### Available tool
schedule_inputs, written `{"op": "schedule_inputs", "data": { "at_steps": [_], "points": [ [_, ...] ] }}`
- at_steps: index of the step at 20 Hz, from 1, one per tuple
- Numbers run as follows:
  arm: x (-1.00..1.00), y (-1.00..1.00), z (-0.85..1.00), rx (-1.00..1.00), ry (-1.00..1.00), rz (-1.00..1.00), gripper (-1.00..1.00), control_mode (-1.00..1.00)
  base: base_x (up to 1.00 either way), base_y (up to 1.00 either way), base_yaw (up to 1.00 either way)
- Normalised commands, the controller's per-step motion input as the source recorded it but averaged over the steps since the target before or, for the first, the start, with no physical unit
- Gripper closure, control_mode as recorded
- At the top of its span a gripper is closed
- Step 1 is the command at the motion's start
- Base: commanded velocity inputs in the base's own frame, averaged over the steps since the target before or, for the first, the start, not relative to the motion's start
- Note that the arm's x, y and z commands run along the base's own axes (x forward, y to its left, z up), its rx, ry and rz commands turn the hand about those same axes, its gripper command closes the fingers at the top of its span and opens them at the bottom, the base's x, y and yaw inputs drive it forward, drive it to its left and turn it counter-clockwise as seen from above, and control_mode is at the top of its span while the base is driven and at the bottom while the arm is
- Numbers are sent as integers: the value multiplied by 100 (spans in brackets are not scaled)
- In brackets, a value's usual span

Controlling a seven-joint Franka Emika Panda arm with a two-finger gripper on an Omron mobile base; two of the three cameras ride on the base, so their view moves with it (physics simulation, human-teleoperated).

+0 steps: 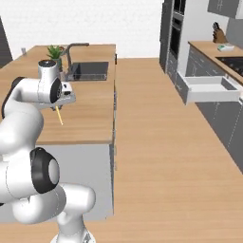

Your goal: Take a straw from the drawer in front and place it inside the glass cup on the dining counter.

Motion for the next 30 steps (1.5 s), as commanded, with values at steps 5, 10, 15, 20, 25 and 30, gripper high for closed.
{"op": "schedule_inputs", "data": {
  "at_steps": [5,10,15,20,25,30],
  "points": [
    [0,0,0,0,0,0,100,100,0,100,0],
    [0,0,0,0,0,0,100,100,0,100,0],
    [0,0,0,0,0,0,100,100,0,100,0],
    [0,0,0,0,0,0,100,100,0,100,0],
    [0,0,0,0,0,0,100,100,1,100,-4],
    [0,0,0,0,0,0,100,100,28,100,-10]
  ]
}}
